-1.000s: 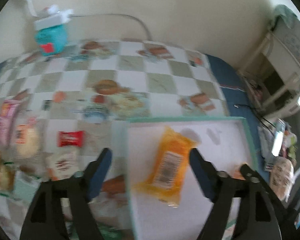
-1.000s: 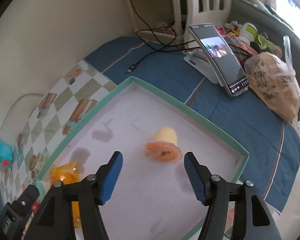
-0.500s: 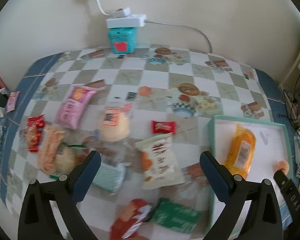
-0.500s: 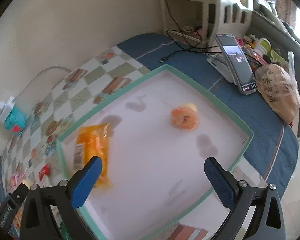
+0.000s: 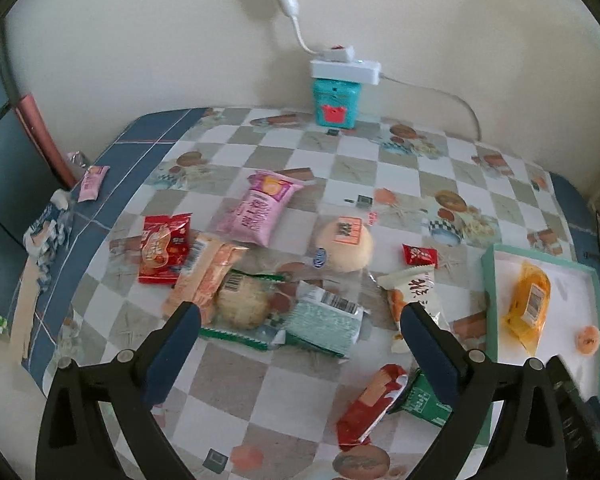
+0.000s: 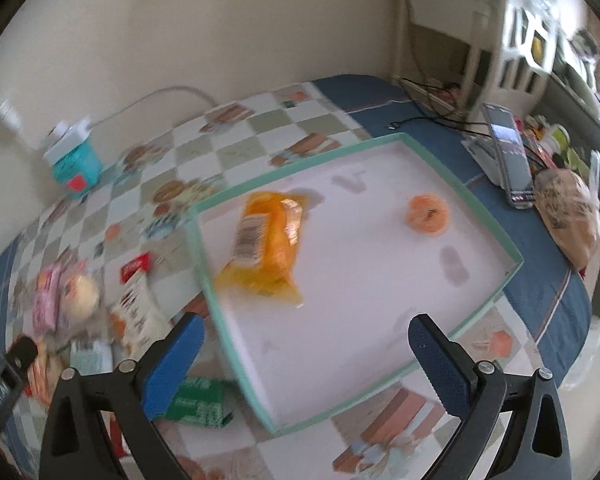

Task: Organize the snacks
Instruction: 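Withdraw both tools from the tray back toward the snack pile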

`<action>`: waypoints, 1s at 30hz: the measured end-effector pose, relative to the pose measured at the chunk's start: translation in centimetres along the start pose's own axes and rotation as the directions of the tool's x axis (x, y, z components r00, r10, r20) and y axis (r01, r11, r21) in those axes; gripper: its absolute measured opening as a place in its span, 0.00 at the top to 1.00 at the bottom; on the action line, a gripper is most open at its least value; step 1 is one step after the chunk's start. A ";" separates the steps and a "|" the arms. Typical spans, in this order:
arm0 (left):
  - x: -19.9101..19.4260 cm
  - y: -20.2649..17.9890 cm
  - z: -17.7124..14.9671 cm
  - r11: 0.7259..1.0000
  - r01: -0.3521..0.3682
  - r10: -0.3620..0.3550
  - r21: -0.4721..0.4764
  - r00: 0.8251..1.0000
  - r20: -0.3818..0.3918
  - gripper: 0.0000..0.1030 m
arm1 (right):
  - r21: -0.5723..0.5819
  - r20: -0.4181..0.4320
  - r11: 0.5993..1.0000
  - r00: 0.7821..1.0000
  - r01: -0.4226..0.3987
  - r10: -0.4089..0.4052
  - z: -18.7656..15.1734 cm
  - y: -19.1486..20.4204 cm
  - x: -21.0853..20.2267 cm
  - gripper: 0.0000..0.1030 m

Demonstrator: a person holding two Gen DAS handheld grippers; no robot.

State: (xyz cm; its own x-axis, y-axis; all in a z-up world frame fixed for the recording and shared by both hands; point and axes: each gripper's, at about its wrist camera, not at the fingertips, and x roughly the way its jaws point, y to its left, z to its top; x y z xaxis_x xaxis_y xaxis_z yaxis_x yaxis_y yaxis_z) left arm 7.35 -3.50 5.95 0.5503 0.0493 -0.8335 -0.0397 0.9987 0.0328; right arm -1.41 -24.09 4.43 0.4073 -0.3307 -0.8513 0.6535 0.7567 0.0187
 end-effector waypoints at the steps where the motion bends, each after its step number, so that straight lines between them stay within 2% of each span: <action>1: -0.1 0.4 -0.1 1.000 0.008 -0.008 -0.008 1.000 -0.001 0.03 | -0.015 0.000 1.000 1.000 -0.003 0.003 -0.4 0.6 -0.2 0.00; 7: -0.5 2.7 -0.8 0.999 0.021 -0.021 -0.045 1.000 0.002 0.03 | -0.072 -0.020 0.997 0.999 -0.026 0.025 -2.3 2.6 -0.5 0.00; 13: 1.0 5.6 -2.0 0.993 0.015 -0.025 -0.113 0.996 -0.083 0.03 | -0.093 -0.057 0.994 0.997 -0.051 0.046 -3.6 3.6 -0.4 0.00; 19: 3.2 6.8 -2.9 0.969 0.097 -0.138 -0.226 0.974 -0.177 0.03 | -0.081 -0.137 0.993 0.988 -0.084 0.072 -3.9 3.6 1.2 0.00; 22: 3.7 6.0 -3.1 0.969 0.126 -0.169 -0.213 0.966 -0.198 0.03 | -0.095 -0.162 0.993 0.985 -0.070 0.054 -4.1 3.8 2.0 0.00; 30: 4.7 3.8 -3.4 0.977 0.153 -0.185 -0.150 0.955 -0.231 0.03 | -0.117 -0.221 0.989 0.973 -0.089 0.061 -4.4 4.4 3.4 0.00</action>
State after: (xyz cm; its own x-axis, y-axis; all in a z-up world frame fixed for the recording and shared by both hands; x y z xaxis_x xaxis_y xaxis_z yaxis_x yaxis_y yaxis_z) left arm 6.97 0.48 0.26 0.3399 -0.1413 -0.9298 -0.0797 0.9808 -0.1782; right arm 0.06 -19.39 -0.69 0.2957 -0.1514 -0.9432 0.5353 0.8440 0.0324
